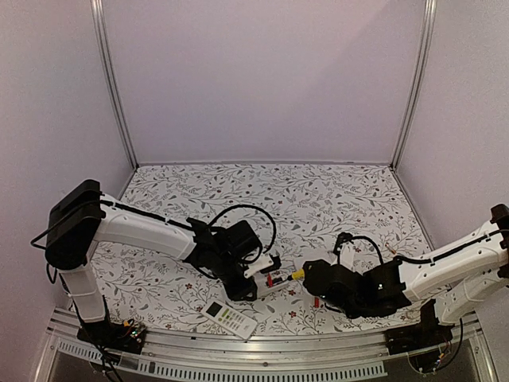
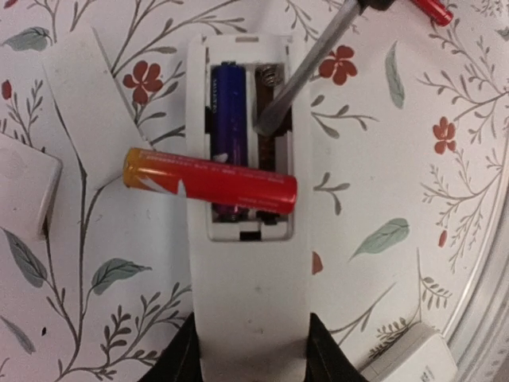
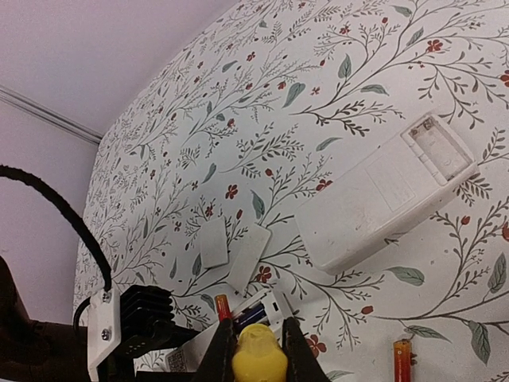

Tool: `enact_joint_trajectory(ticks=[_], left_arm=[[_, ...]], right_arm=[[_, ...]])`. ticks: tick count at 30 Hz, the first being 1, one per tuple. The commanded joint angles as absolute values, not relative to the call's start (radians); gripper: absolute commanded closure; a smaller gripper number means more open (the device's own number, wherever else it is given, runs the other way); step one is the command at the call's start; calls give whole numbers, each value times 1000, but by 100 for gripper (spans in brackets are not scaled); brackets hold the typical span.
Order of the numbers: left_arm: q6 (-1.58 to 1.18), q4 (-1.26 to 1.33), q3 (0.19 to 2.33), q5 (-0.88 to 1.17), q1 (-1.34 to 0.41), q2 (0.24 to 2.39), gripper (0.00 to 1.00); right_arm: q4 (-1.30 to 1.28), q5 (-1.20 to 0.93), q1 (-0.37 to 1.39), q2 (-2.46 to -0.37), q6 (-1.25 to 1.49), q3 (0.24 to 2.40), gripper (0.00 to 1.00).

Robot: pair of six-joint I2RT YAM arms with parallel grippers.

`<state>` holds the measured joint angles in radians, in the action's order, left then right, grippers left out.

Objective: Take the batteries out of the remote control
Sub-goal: Remove the battery from the remote control without the battery cover.

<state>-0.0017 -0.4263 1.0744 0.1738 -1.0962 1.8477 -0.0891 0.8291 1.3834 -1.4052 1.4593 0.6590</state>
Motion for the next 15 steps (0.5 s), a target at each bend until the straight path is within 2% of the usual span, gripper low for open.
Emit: enact_joint_trajectory(ticks=[1, 8, 15], left_arm=[[27, -436, 1065, 364, -1130, 1880, 79], [26, -436, 1067, 332, -1130, 1881, 79], [26, -436, 1059, 172, -1149, 1881, 79]], right_arm=[[-106, 888, 1378, -1400, 1471, 624, 100], [-89, 896, 1377, -1358, 1515, 590, 100], [-91, 917, 1376, -1346, 1508, 604, 100]])
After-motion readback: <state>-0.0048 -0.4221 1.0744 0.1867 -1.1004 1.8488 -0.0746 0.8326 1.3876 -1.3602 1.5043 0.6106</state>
